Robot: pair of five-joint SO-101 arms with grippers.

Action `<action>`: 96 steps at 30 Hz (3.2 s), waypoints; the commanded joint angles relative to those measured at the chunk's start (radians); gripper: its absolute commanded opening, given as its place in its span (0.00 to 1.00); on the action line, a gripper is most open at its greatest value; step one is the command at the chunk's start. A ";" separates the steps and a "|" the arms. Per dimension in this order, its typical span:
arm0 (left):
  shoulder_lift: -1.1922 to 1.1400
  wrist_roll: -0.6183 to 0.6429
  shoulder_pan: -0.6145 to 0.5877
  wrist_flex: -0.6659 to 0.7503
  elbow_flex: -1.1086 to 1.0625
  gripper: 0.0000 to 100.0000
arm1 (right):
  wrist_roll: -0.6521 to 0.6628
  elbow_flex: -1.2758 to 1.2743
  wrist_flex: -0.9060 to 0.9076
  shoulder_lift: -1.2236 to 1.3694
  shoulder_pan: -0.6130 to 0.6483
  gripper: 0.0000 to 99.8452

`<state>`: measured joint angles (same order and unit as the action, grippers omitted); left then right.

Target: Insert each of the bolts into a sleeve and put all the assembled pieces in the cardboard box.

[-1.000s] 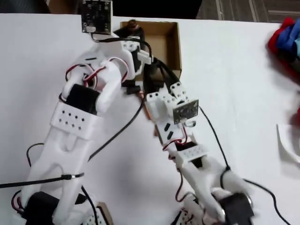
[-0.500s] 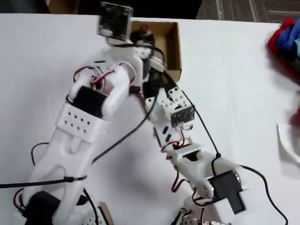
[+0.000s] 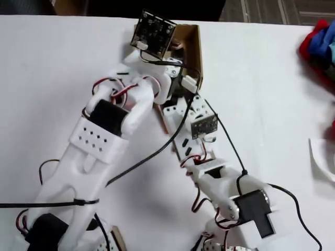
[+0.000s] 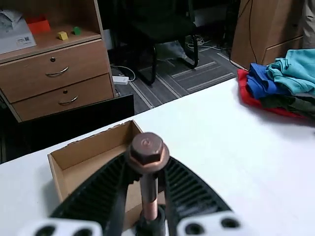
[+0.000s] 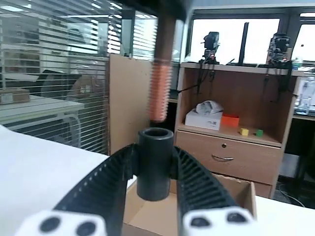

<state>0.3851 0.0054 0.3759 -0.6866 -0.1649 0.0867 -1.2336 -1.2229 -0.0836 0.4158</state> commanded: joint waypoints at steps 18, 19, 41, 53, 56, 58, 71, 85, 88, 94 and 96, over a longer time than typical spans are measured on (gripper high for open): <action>0.005 -0.009 0.009 0.038 -0.140 0.02 | -0.008 0.037 -0.004 -0.012 -0.004 0.02; 0.005 -0.009 0.008 0.063 -0.160 0.02 | -0.008 0.037 -0.004 -0.012 -0.004 0.02; 0.014 -0.005 0.012 0.282 -0.289 0.02 | -0.009 0.037 -0.002 -0.013 -0.002 0.02; 0.015 0.097 0.009 0.281 -0.288 0.02 | -0.009 0.038 0.002 -0.012 -0.002 0.02; 0.015 0.095 0.009 0.279 -0.288 0.02 | -0.009 0.038 0.002 -0.012 -0.002 0.02; 0.015 0.095 0.009 0.279 -0.291 0.02 | -0.009 0.038 0.001 -0.012 -0.002 0.02; 0.015 0.094 0.008 0.084 -0.288 0.03 | -0.009 0.041 0.001 -0.012 -0.012 0.02; 0.015 0.100 -0.101 -0.086 -0.048 0.21 | -0.009 0.041 0.002 -0.005 -0.010 0.02; 0.015 0.095 -0.095 -0.140 0.015 0.21 | -0.009 0.041 0.002 -0.004 -0.007 0.02; 0.015 0.095 -0.092 -0.209 0.053 0.21 | -0.009 0.041 0.002 -0.004 -0.007 0.02; 0.008 0.095 -0.092 -0.230 0.051 0.21 | -0.009 0.041 0.002 -0.004 -0.007 0.02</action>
<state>0.3851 0.0959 0.2885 -0.8922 -0.1603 0.0852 -1.2336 -1.2198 -0.0806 0.4173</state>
